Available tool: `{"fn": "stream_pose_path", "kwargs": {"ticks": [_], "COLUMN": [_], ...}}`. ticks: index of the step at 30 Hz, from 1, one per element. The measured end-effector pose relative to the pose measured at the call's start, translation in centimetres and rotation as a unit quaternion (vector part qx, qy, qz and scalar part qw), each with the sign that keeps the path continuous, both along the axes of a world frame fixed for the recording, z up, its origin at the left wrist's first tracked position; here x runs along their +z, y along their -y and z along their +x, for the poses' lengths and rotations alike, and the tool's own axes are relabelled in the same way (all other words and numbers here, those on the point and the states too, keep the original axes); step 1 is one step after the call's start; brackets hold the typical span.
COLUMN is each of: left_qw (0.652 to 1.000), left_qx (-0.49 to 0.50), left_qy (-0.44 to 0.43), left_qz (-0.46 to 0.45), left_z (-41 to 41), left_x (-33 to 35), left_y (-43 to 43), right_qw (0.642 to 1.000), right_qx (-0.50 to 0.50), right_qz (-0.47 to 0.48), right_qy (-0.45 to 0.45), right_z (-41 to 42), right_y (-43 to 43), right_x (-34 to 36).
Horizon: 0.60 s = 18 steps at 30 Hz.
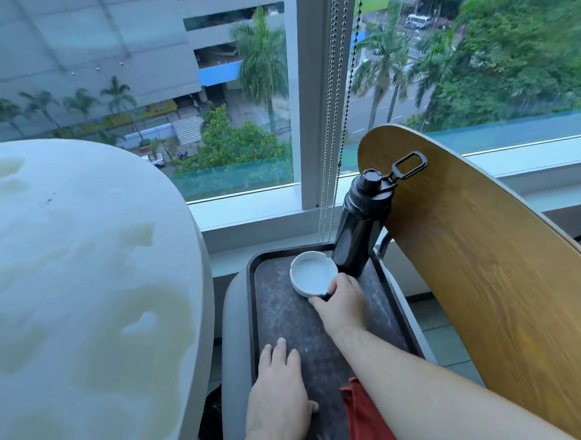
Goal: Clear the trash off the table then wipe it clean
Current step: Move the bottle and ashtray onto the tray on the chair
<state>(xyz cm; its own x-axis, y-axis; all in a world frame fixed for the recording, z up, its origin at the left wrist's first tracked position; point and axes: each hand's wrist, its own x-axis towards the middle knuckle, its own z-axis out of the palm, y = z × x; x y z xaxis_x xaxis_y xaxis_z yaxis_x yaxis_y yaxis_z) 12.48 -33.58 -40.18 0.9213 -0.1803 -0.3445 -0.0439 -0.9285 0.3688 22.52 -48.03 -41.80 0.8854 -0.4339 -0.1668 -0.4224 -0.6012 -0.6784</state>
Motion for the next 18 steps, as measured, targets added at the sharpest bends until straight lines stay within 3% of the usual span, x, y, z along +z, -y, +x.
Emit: {"fn": "stream_pose_path", "kwargs": {"ticks": [18], "left_qw": [1.000], "left_qx": [-0.007], "left_qy": [0.000], "left_qz": [0.010], "left_z": [-0.7], "left_x": [-0.4], "left_y": [-0.6], "right_qw": [0.999], "right_qx": [0.021], "right_qz": [0.022], "right_qy": [-0.019], "right_z": [-0.3], "right_y": [-0.2], "right_x": [1.0]}}
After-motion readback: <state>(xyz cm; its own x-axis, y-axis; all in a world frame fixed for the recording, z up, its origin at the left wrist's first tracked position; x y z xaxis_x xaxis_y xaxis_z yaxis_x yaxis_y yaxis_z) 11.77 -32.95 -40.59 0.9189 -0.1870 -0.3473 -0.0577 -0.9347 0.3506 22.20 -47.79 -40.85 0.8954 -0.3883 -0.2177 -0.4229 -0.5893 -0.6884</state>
